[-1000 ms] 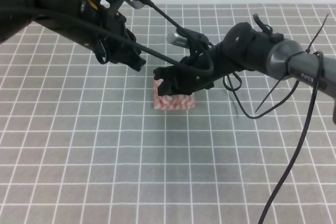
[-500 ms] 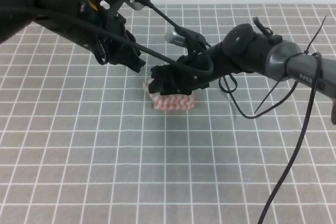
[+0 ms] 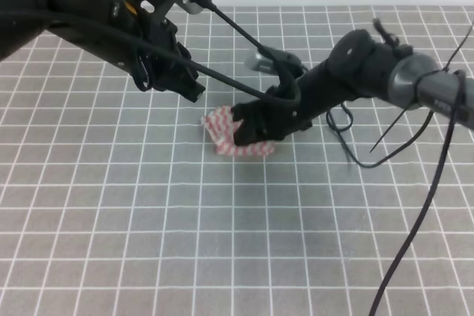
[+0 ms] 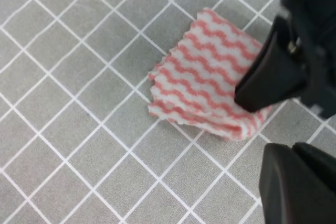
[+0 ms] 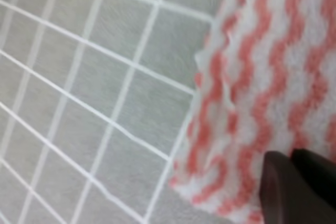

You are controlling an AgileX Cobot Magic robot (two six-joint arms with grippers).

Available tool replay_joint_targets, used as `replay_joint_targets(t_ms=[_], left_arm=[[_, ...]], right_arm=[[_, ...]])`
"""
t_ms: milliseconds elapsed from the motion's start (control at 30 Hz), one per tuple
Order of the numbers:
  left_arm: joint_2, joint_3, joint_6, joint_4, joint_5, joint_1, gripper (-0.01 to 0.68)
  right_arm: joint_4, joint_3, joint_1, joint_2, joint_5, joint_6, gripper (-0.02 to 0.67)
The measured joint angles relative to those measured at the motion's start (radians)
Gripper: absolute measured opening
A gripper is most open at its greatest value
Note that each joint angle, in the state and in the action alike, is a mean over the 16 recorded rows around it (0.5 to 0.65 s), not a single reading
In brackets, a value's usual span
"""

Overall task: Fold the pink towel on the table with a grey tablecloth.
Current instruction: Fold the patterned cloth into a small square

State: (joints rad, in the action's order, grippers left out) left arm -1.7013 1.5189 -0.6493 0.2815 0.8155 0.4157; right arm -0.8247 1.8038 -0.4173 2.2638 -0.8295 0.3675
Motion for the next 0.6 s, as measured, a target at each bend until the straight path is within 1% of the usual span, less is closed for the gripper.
replay_joint_targets(t_ms=[100,200,367,600], left_arm=[[0.001,0.0,0.0,0.001,-0.001,0.0,-0.001],[-0.001,0.0,0.0,0.005,-0.001,0.0,-0.001],[-0.014,0.0,-0.01,0.035,-0.002,0.0,-0.002],[-0.078,0.0,-0.061,0.132,-0.004,0.002,-0.002]], right_arm=[[0.007,0.0,-0.002,0.006,-0.008,0.002,0.031],[0.012,0.0,-0.002,0.001,-0.01,0.01,0.0],[0.053,0.0,0.005,-0.025,-0.011,0.026,-0.014],[0.165,0.001,0.016,-0.049,-0.016,0.027,-0.015]])
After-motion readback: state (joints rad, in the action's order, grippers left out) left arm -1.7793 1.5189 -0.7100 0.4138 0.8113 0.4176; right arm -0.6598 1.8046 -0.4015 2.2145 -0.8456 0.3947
